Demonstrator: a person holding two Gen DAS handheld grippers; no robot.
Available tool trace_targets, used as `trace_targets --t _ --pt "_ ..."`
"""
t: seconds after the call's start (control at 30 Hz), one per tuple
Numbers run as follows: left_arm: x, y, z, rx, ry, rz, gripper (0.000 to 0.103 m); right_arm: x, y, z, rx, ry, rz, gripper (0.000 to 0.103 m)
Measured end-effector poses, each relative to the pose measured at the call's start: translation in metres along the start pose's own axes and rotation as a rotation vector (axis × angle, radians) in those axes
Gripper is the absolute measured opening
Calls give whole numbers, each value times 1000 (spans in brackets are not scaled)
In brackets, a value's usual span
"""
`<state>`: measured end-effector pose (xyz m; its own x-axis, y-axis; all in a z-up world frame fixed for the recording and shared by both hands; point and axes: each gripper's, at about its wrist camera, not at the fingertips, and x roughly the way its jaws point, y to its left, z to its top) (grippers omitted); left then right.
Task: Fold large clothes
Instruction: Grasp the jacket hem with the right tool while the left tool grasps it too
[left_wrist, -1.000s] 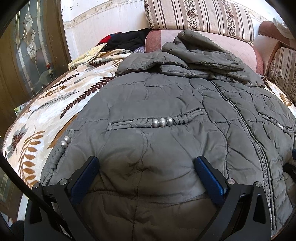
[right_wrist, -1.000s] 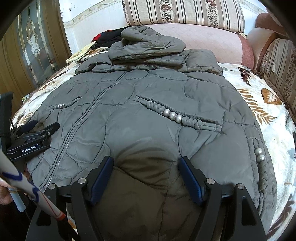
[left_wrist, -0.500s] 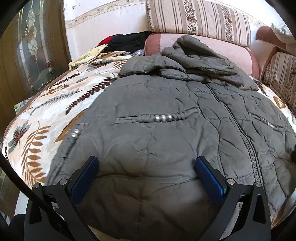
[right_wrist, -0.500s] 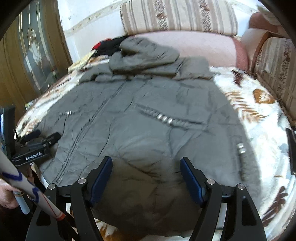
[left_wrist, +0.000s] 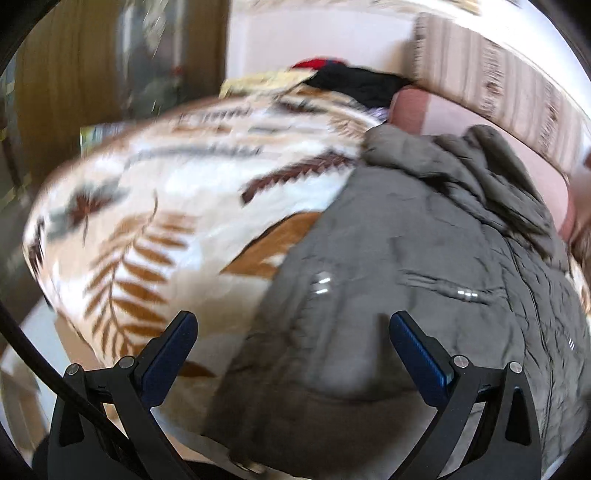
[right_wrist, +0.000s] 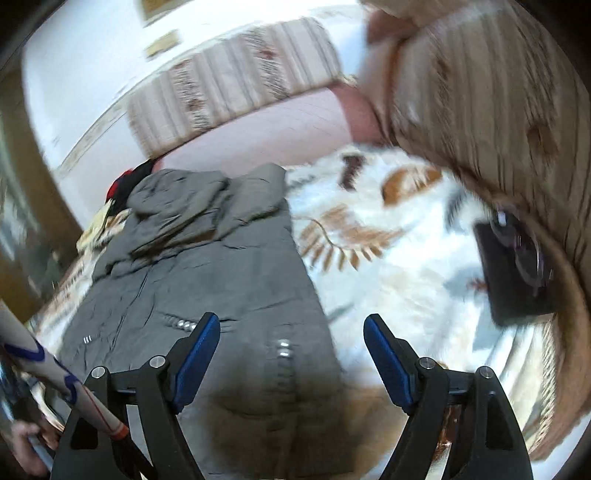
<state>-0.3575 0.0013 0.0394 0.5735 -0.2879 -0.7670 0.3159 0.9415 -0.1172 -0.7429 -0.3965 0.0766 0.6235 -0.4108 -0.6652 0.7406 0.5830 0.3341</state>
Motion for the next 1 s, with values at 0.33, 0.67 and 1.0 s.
trace_targets --t 0.33,0.67,1.0 --pt "12 24 -7 -139 75 -96 103 25 -30 -14 222 127 113 84" --pt "7 25 -13 -134 96 -116 103 29 -38 -34 286 205 157 84" --pt "-9 3 -42 -78 128 -201 103 21 -3 -68 223 280 238 84"
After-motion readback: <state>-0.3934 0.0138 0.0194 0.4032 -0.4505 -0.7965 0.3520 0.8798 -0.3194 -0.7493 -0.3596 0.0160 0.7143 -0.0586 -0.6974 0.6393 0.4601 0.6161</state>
